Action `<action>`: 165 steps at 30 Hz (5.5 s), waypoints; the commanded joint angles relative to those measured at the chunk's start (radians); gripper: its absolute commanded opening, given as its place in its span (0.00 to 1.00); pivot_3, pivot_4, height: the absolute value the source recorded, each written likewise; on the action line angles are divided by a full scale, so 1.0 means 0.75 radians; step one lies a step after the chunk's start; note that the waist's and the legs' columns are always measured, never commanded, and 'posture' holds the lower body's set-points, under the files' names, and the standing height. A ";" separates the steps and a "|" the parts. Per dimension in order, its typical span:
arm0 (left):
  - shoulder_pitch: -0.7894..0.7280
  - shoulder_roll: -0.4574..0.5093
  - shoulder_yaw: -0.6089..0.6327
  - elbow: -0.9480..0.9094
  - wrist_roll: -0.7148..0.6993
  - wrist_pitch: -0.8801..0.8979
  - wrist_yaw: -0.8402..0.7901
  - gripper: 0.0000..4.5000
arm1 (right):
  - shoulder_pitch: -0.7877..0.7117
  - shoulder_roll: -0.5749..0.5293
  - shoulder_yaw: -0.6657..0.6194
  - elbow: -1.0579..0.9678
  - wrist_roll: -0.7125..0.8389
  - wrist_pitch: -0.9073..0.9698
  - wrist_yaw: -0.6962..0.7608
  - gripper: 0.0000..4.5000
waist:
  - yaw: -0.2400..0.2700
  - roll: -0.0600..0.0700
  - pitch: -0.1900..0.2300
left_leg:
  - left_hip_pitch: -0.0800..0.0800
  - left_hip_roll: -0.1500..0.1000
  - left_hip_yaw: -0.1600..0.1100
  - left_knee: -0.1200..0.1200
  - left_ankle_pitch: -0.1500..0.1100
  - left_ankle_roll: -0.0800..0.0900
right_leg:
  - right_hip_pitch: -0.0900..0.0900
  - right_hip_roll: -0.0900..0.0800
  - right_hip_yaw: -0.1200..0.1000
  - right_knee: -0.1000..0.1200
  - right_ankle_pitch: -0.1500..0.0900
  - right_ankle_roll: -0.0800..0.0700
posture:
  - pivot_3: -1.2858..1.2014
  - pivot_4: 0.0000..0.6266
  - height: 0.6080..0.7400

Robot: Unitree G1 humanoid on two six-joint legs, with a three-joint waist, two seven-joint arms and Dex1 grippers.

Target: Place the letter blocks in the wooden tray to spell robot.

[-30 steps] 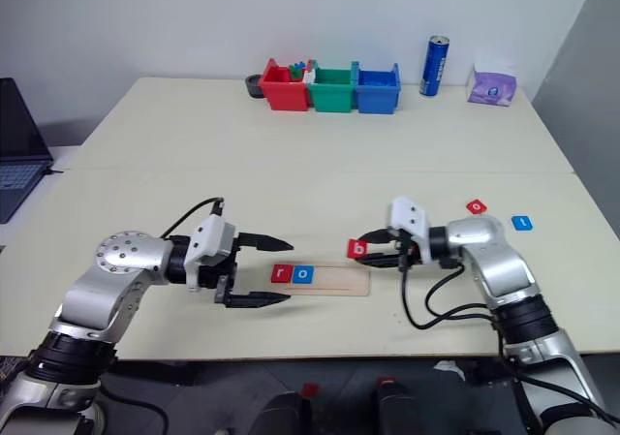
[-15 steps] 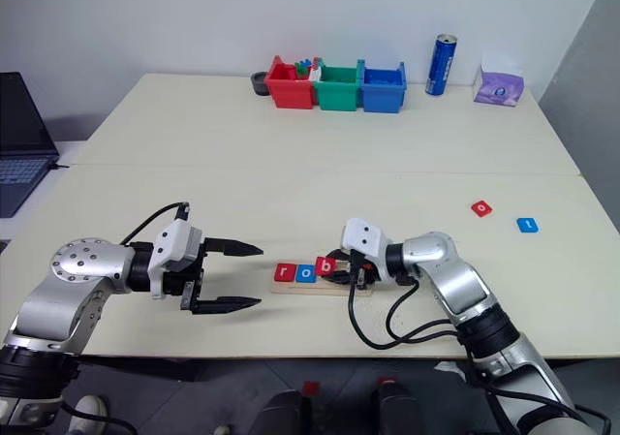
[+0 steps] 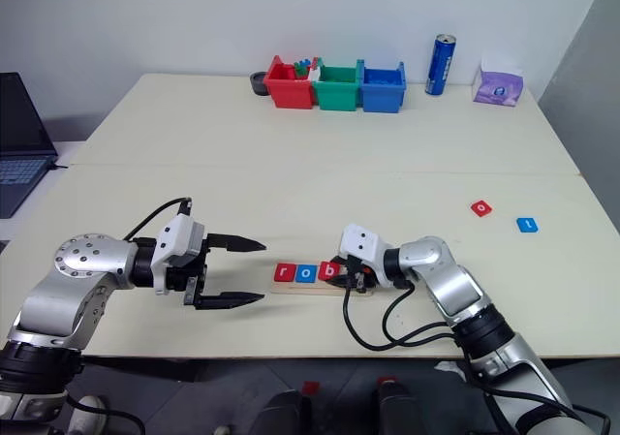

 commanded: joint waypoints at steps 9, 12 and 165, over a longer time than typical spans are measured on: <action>-0.029 -0.008 0.005 -0.036 -0.005 0.007 0.008 1.00 | -0.026 0.015 -0.001 -0.038 0.010 0.010 0.028 0.33 | 0.000 0.000 0.000 | 0.000 0.000 0.000 0.000 0.000 0.000 | 0.000 0.000 0.000 0.000 0.000 0.000 | 0.52 0.24 1.00; -0.030 -0.010 0.004 -0.034 -0.002 0.005 0.010 1.00 | -0.028 0.018 -0.005 -0.035 0.009 0.013 0.028 0.33 | 0.000 0.000 0.000 | 0.000 0.000 0.000 0.000 0.000 0.000 | 0.000 0.000 0.000 0.000 0.000 0.000 | 0.52 0.24 1.00; -0.276 -0.400 -0.276 -0.128 0.117 0.097 0.266 1.00 | 0.035 -0.425 -0.366 0.620 0.088 -0.781 0.487 0.99 | -0.003 0.002 -0.001 | 0.014 -0.002 0.003 -0.012 0.000 0.000 | 0.007 -0.001 0.006 -0.002 0.000 0.001 | 0.52 0.24 1.00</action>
